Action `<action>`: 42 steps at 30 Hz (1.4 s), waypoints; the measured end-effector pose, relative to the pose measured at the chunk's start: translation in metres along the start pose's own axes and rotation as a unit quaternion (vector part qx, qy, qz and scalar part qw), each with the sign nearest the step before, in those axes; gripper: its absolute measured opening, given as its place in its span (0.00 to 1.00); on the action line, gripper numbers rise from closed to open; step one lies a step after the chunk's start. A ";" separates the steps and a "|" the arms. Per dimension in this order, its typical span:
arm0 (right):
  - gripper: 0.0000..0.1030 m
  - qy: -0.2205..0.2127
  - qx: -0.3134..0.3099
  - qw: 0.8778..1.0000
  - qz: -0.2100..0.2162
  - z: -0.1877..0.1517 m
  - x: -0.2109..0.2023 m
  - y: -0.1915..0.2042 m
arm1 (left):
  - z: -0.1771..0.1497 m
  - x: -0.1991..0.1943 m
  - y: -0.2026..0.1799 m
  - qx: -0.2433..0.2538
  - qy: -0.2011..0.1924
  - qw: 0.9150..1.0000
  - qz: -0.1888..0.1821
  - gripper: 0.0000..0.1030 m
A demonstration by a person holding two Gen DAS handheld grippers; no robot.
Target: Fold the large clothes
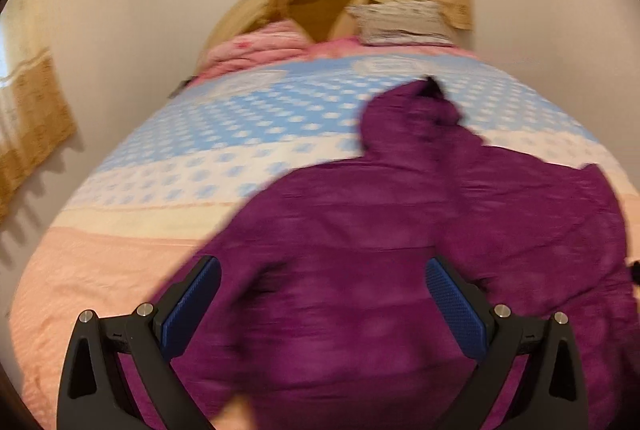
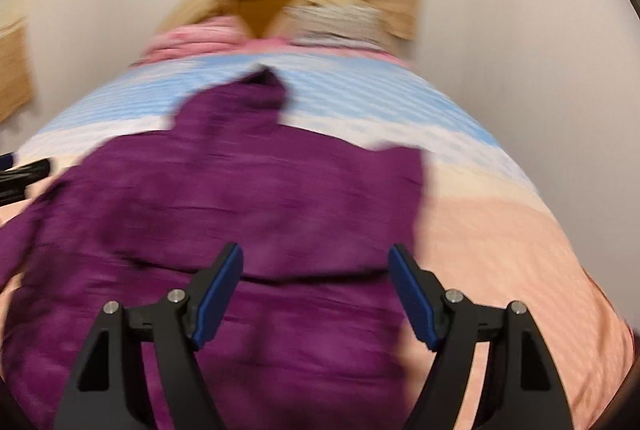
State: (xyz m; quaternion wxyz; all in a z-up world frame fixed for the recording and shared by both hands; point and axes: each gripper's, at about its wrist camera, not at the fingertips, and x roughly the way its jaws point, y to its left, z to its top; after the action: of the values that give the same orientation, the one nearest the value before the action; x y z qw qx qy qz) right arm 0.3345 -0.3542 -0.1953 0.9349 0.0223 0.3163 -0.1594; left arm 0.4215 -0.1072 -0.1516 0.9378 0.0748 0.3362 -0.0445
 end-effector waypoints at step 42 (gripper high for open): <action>0.44 0.056 0.023 0.994 0.089 0.047 0.104 -0.025 | -0.035 0.078 -0.030 0.059 0.042 0.994 0.084 0.73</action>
State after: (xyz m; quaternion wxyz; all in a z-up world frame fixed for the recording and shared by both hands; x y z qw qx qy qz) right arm 0.4322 -0.4141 -0.2184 0.9253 0.0813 0.3615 -0.0809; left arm 0.4561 -0.1337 -0.2316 0.9172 0.1595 0.3648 0.0176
